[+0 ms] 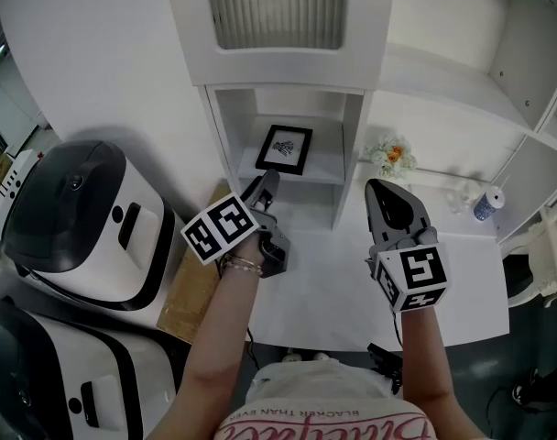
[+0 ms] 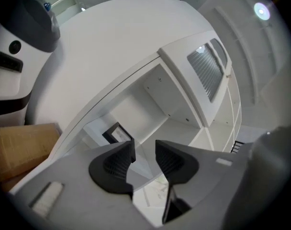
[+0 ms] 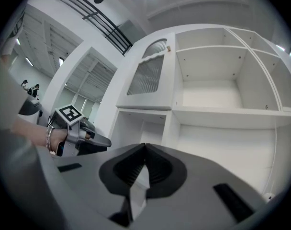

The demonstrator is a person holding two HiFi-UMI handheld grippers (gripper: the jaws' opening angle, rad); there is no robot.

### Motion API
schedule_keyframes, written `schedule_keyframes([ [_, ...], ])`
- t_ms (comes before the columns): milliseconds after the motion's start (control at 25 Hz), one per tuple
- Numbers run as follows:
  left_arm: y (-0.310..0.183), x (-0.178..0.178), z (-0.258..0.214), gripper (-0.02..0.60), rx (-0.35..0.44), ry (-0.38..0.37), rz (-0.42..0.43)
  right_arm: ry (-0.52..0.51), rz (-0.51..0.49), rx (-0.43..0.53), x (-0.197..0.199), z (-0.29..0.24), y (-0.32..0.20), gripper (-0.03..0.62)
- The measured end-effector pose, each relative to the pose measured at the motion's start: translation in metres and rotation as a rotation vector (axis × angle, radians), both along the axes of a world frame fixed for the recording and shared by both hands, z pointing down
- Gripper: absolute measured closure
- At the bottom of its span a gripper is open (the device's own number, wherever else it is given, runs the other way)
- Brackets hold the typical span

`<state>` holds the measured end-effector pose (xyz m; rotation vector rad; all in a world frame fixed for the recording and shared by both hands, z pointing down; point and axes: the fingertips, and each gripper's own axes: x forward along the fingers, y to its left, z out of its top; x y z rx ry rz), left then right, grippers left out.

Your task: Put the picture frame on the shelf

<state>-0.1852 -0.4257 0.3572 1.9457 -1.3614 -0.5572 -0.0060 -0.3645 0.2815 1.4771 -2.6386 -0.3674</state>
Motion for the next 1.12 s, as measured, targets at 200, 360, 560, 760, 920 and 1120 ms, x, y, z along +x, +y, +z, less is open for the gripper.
schedule_keyframes([
  [200,0.013,0.005,-0.024,0.480,0.101,-0.203,-0.010,0.002,-0.016,0.018,-0.003,-0.008,0.004,0.586],
  [360,0.023,0.005,-0.032,0.562,0.150,-0.379,-0.049,-0.003,-0.025,0.027,-0.006,-0.012,0.007,0.586],
  [560,0.030,0.011,-0.039,0.571,0.208,-0.550,-0.074,-0.007,-0.032,0.030,-0.007,-0.015,0.008,0.586],
  [760,0.041,0.019,-0.062,0.571,0.339,-0.759,-0.092,-0.017,-0.028,0.037,-0.007,-0.020,0.006,0.586],
  [920,0.051,0.023,-0.087,0.571,0.456,-0.858,-0.098,-0.028,-0.025,0.048,-0.009,-0.029,0.007,0.586],
  [1120,0.062,0.025,-0.109,0.571,0.548,-0.923,-0.104,-0.036,-0.027,0.064,-0.012,-0.040,0.009,0.586],
])
